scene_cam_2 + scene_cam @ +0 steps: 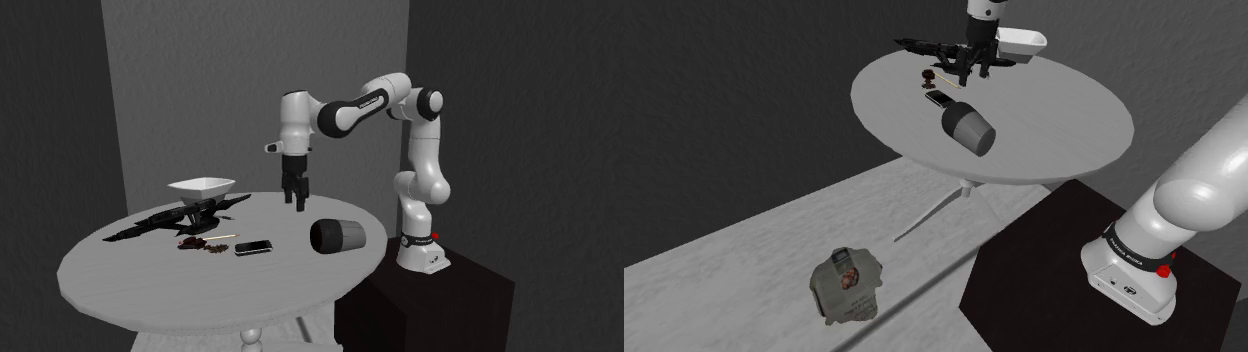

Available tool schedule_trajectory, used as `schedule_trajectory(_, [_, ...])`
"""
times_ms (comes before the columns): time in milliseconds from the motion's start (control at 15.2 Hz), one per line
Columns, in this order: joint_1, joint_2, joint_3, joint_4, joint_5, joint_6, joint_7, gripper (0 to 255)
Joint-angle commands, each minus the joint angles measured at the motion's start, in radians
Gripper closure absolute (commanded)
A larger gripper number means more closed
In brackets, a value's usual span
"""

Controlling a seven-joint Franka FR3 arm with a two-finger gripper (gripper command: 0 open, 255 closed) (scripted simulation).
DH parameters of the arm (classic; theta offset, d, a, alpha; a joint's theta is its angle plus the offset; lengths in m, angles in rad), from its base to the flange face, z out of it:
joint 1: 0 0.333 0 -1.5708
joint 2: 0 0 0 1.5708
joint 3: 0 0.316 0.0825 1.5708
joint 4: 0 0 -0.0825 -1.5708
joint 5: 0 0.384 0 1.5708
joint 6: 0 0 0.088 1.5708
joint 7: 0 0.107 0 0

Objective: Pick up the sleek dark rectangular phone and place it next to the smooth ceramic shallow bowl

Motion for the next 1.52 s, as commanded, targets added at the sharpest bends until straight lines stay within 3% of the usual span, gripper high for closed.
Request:
schedule_trajectory(0, [0.003, 0.082, 0.005, 0.060, -0.023, 0.023, 0.014, 0])
schedule_trajectory(594, [0.035, 0.414, 0.000, 0.376, -0.115, 0.037, 0.057, 0])
schedule_trajectory(1056, [0.034, 0.450, -0.004, 0.325, -0.123, 0.123, 0.062, 0])
schedule_trajectory(1452, [0.034, 0.450, -0.004, 0.325, -0.123, 0.123, 0.062, 0])
